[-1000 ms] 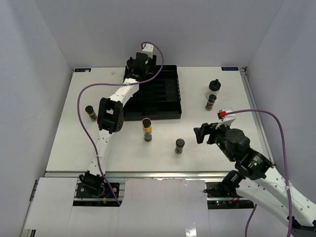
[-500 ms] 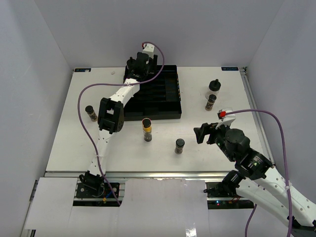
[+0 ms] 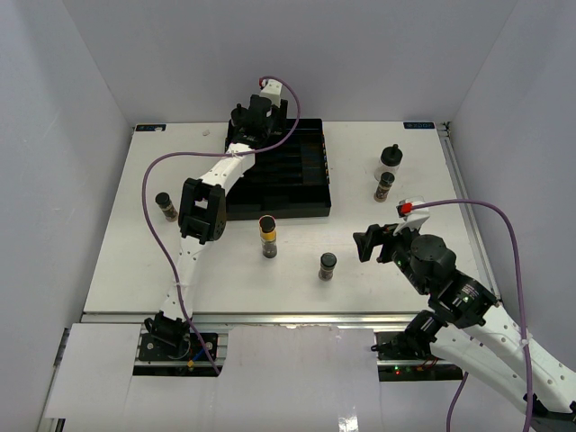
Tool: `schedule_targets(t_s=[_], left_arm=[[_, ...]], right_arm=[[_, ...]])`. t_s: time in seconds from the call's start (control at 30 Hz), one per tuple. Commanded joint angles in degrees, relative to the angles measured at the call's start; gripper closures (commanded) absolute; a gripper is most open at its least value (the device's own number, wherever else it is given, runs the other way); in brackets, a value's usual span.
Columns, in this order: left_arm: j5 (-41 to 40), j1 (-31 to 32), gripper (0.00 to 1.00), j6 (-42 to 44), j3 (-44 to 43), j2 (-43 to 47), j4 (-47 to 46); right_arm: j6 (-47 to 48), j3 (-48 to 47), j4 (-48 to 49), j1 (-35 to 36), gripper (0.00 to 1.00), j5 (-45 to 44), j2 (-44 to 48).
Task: Organize the condiment bottles
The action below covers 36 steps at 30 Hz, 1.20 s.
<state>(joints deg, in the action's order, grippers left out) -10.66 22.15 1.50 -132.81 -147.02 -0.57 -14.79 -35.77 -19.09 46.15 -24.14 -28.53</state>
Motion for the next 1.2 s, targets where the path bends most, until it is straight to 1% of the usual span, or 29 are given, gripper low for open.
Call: schedule_targets(t_s=[0.0,0.3,0.6,0.7,0.77,0.87,0.93,1.07,1.17], left_arm=[[0.23,0.26,0.43,0.37,-1.90,1.18,-5.43],[0.22,0.26,0.36,0.57,-0.87,1.28,-6.28],[0.09,0.26,0.31,0.64,-0.28,1.12,-6.75],[-0.24,0.26,0.21,0.87,0.53,1.27,-7.39],[-0.24,0.34,0.17,0.79,1.12,1.62,-7.84],[-0.13,0.35,0.15,0.84,1.33,2.03,-7.95],[-0.31,0.41,0.12,0.69,1.27,2.40,-7.59],[-1.20,1.52,0.08,0.14,3.22,7.24,-7.19],[-3.70,2.71,0.05,1.83,4.56,12.71,-4.56]], right_arm=[[0.28,-0.21,2.84,0.17,0.09,-1.32,0.78],[0.20,-0.27,2.55,0.10,0.09,-1.50,1.85],[0.20,-0.27,2.66,0.15,0.09,-1.35,1.97],[0.20,-0.27,2.60,0.08,0.10,-1.46,1.90],[0.03,-0.35,2.33,0.08,0.10,-2.09,1.98],[-0.21,-0.27,2.20,0.17,0.10,-2.26,1.95],[-0.24,-0.14,2.13,0.17,0.10,-2.29,1.98],[-0.15,-0.38,1.96,0.17,0.10,-2.41,1.79],[0.21,-1.49,1.98,0.17,0.10,-2.40,0.98]])
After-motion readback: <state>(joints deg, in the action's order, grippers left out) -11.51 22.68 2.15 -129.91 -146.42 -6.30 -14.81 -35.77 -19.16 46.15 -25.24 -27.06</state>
